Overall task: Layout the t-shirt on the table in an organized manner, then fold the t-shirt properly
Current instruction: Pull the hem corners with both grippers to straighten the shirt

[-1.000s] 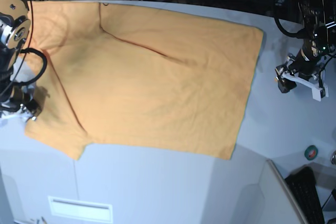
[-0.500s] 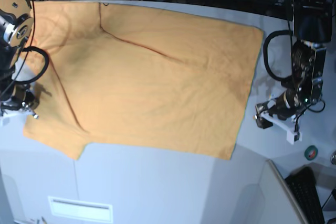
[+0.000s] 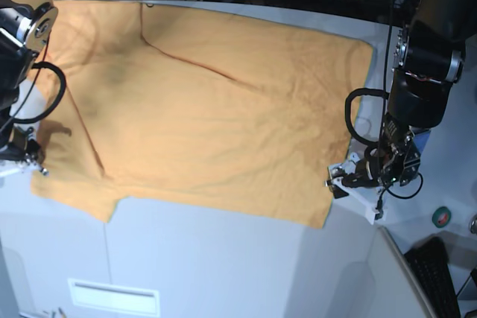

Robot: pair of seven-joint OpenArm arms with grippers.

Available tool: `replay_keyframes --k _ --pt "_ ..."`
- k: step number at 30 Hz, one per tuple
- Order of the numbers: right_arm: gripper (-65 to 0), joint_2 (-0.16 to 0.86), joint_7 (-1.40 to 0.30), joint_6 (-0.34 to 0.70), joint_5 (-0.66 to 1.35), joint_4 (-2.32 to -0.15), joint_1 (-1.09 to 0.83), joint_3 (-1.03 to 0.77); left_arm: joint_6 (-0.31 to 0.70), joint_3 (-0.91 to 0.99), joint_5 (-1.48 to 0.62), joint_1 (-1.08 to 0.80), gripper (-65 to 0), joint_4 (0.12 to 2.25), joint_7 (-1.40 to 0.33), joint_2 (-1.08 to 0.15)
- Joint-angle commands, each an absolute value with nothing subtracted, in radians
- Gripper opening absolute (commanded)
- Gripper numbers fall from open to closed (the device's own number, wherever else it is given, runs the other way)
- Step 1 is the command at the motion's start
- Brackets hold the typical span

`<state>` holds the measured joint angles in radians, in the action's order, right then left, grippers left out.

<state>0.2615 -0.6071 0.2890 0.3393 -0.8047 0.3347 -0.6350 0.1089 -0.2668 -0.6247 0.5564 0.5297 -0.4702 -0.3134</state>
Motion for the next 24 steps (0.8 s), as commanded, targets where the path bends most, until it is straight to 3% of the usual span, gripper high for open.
replay_keyframes --k 1,5,7,14,20,24 --pt "-65.0 0.286 -0.604 0.297 0.348 -0.832 0.355 -0.634 0.119 -0.257 -0.634 0.582 -21.6 0.545 -0.447 -0.318" --pt "-65.0 0.286 -0.615 0.297 0.348 -0.842 0.354 -0.634 0.119 -0.257 -0.634 0.562 -21.9 0.544 -0.449 -0.318" --pt "-65.0 0.286 -0.615 0.297 0.348 -0.842 0.354 -0.634 0.119 -0.257 -0.634 0.552 -25.5 0.545 -0.450 -0.318" --pt "-65.0 0.285 -0.615 0.297 0.348 -0.842 0.352 -0.634 0.119 -0.254 -0.638 0.504 -63.8 0.544 -0.444 -0.318" --pt "-65.0 0.285 -0.615 0.297 0.348 -0.842 0.341 -0.634 0.119 -0.254 -0.639 0.515 -65.0 0.555 -0.453 -0.326" --pt "-65.0 0.285 -0.615 0.297 0.348 -0.842 0.335 -0.634 0.117 -0.245 -0.639 0.464 -65.0 0.694 -0.519 -0.355"
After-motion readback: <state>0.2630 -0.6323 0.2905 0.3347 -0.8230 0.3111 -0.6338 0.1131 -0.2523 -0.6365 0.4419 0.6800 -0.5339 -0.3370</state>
